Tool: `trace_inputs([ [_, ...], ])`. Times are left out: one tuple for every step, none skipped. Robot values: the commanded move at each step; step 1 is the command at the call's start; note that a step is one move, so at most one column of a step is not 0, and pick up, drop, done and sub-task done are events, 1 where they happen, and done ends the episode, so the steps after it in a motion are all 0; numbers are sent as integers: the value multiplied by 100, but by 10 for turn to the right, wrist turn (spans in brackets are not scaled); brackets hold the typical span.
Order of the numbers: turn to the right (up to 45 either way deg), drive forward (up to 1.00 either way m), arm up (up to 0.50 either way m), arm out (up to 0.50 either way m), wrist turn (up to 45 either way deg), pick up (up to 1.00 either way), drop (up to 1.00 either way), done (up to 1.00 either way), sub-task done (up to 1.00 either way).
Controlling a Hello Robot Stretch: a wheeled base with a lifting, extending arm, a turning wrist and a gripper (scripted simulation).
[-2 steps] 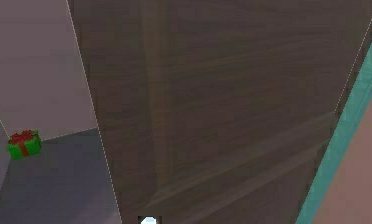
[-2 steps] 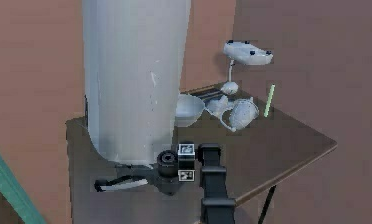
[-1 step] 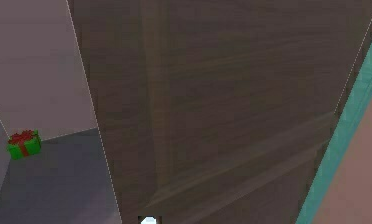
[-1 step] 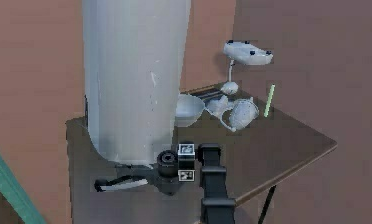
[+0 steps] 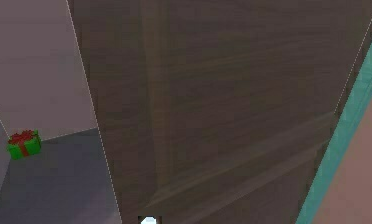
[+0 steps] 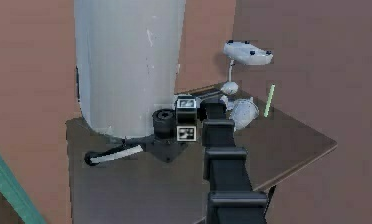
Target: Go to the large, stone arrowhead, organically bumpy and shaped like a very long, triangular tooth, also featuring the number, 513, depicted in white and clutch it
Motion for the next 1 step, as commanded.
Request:
trace_inputs([
  [0, 0, 0, 0, 0, 0, 0, 100, 0],
])
